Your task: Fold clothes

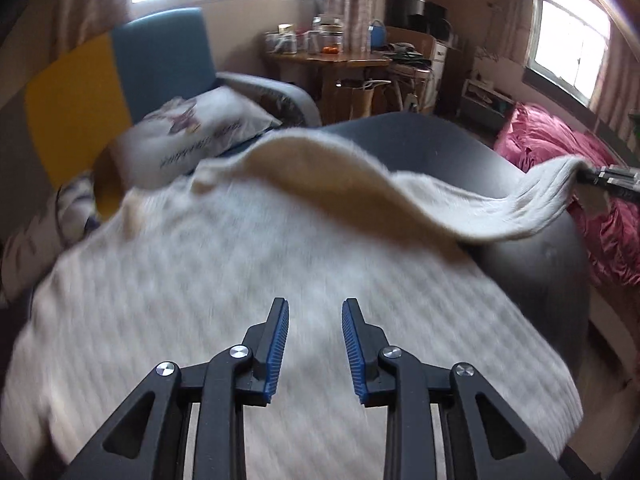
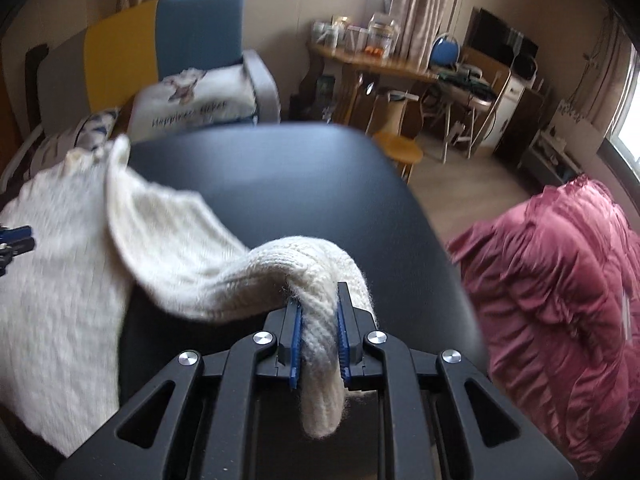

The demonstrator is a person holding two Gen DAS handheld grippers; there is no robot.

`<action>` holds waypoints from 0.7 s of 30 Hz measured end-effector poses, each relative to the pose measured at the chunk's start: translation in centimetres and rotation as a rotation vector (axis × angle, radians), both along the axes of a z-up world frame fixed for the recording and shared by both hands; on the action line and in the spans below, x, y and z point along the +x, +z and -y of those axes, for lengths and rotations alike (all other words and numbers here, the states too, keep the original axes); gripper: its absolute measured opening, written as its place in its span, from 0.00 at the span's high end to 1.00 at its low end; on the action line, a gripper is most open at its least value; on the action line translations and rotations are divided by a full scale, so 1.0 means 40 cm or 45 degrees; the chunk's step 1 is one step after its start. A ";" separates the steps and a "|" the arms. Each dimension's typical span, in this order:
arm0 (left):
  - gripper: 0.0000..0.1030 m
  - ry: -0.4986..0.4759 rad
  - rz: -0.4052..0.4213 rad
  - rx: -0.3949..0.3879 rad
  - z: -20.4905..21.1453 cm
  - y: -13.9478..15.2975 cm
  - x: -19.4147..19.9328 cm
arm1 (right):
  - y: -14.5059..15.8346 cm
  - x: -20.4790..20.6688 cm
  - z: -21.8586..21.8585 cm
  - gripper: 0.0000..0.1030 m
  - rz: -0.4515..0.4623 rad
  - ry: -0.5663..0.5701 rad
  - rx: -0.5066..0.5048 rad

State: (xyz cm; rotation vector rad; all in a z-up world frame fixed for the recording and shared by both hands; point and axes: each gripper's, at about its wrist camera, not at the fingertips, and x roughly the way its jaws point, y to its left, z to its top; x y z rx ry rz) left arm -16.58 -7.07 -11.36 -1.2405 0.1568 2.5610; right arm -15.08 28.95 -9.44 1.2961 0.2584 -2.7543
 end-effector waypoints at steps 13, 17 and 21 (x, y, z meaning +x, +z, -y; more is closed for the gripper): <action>0.73 -0.146 0.034 -0.024 -0.112 -0.036 -0.392 | 0.060 -0.249 -0.110 0.85 -0.036 -0.094 -0.012; 0.73 -0.065 0.053 0.019 -0.094 -0.049 -0.451 | -0.001 -0.341 -0.129 0.85 0.029 -0.141 -0.030; 0.73 0.014 0.058 0.056 -0.065 -0.058 -0.443 | -0.058 -0.388 -0.137 0.85 0.091 -0.177 -0.023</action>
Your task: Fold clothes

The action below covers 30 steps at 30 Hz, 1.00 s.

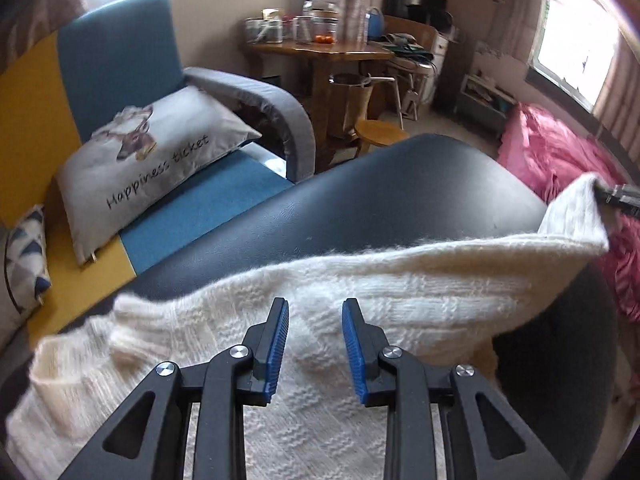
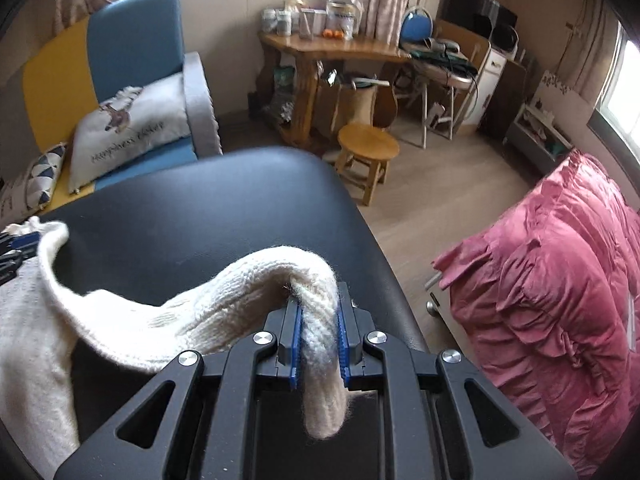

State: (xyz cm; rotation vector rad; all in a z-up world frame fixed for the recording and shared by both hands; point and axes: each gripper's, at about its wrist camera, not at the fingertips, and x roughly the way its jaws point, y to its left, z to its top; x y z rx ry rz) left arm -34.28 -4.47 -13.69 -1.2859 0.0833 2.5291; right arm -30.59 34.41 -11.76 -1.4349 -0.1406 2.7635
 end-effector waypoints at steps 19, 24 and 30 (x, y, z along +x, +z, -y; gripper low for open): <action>0.73 0.082 -0.037 -0.050 0.112 0.020 0.194 | 0.138 0.105 0.017 0.56 -0.183 -0.006 0.044; 0.73 0.107 -0.072 -0.128 0.088 0.018 0.153 | 0.166 0.203 0.149 0.56 -0.208 0.328 -0.139; 0.73 0.121 -0.091 -0.188 0.059 -0.020 0.071 | -0.028 0.196 0.404 0.56 0.062 0.657 -0.357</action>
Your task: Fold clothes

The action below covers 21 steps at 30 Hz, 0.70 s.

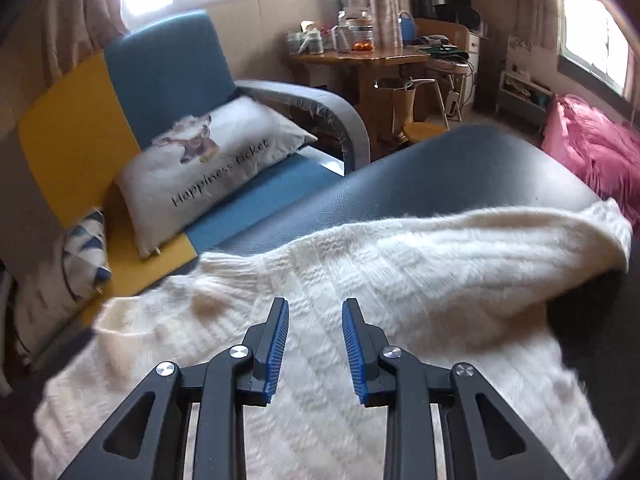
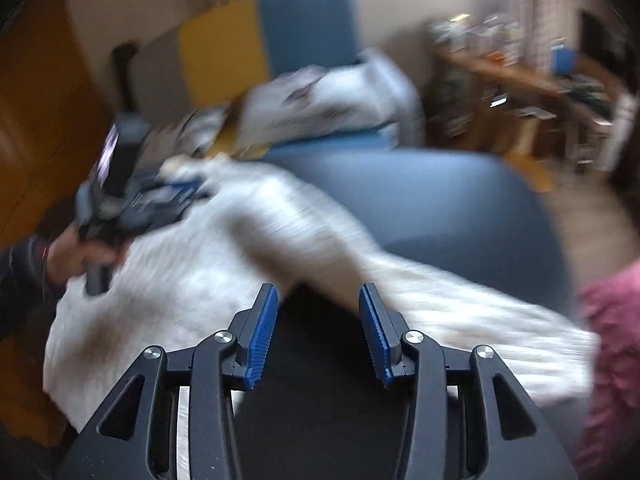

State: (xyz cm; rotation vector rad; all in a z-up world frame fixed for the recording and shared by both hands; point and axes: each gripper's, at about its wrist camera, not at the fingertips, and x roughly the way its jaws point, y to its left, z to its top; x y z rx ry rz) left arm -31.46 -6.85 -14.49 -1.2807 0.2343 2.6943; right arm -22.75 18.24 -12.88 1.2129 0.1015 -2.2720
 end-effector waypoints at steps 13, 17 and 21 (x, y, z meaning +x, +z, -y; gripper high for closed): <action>0.72 -0.058 0.040 0.095 0.015 -0.068 -0.028 | -0.124 -0.002 -0.131 0.56 0.136 -0.316 -0.048; 0.72 -0.074 0.049 0.135 0.027 -0.067 -0.030 | -0.062 0.092 -0.239 0.53 -0.087 -0.451 0.093; 0.72 -0.077 0.052 0.152 0.030 -0.074 -0.035 | -0.055 0.145 -0.259 0.40 -0.217 -0.320 0.378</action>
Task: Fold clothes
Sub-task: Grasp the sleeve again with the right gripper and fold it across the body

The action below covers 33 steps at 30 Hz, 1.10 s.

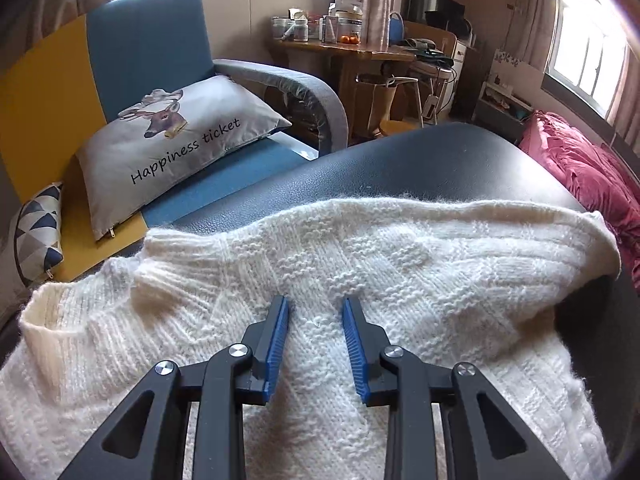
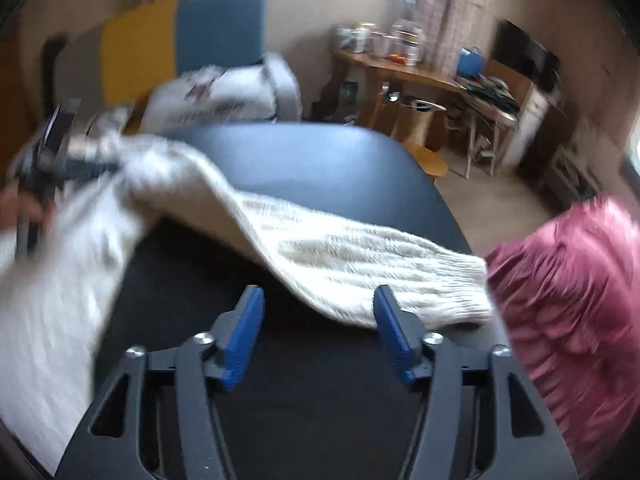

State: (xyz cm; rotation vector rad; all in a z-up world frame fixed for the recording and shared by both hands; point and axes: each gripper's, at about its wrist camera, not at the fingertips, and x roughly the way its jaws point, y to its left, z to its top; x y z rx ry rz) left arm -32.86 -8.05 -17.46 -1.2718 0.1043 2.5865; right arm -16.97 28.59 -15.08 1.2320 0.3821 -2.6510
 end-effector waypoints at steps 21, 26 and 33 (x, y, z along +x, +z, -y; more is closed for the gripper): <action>0.72 0.006 -0.005 0.003 0.003 -0.002 -0.003 | -0.005 -0.188 0.047 0.95 -0.088 0.082 0.329; 0.72 0.011 -0.011 -0.006 0.002 -0.002 -0.003 | 0.044 -0.376 0.040 0.95 0.017 0.060 0.354; 0.72 0.090 -0.070 -0.146 -0.033 0.003 0.026 | -0.065 -0.621 0.049 0.65 0.278 -0.077 0.300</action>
